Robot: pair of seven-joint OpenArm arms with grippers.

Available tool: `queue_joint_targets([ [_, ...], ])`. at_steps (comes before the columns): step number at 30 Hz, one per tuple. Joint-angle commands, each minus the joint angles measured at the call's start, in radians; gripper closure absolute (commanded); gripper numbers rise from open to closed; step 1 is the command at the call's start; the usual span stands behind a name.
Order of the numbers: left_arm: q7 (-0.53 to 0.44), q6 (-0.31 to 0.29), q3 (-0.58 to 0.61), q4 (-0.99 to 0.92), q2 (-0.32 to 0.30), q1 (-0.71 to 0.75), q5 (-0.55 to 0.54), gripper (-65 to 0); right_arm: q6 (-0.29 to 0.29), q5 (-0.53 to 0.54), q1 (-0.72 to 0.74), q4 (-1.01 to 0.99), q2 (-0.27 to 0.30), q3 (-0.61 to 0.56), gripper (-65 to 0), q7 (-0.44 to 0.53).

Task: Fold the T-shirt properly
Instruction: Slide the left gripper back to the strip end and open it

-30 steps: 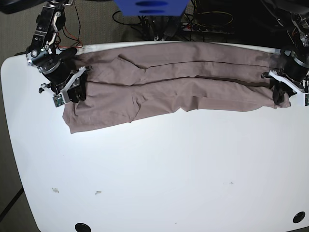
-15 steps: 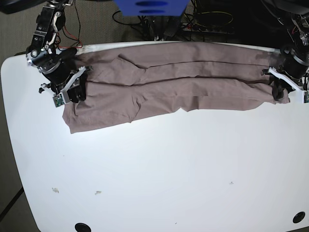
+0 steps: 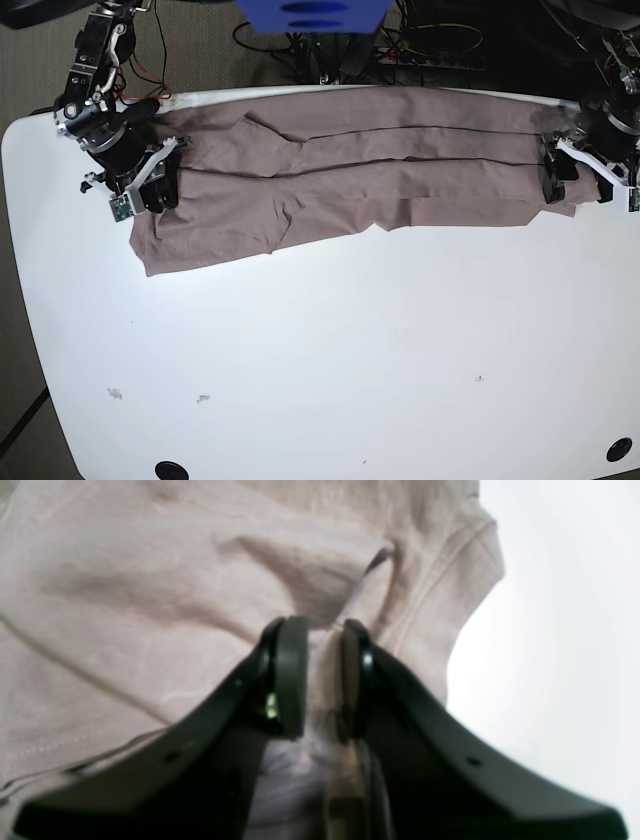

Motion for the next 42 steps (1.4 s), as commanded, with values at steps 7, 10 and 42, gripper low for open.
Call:
queue_joint_targets([
  [7, -0.021, -0.001, -0.066, 0.015, -0.014, 0.003, -0.007, -50.3, 0.012, -0.019, -0.006, 0.003, 0.005, -0.003, -13.2, -0.038],
  [10, -0.021, -0.001, -0.106, 0.015, -0.014, 0.005, -0.007, -49.7, 0.012, -0.019, -0.006, 0.003, 0.005, -0.004, -13.2, -0.038],
  [42, -0.024, -0.168, -0.223, -0.132, -0.059, -0.018, 0.029, -50.4, 0.013, -0.019, -0.006, 0.003, 0.005, -0.006, -13.2, -0.038],
])
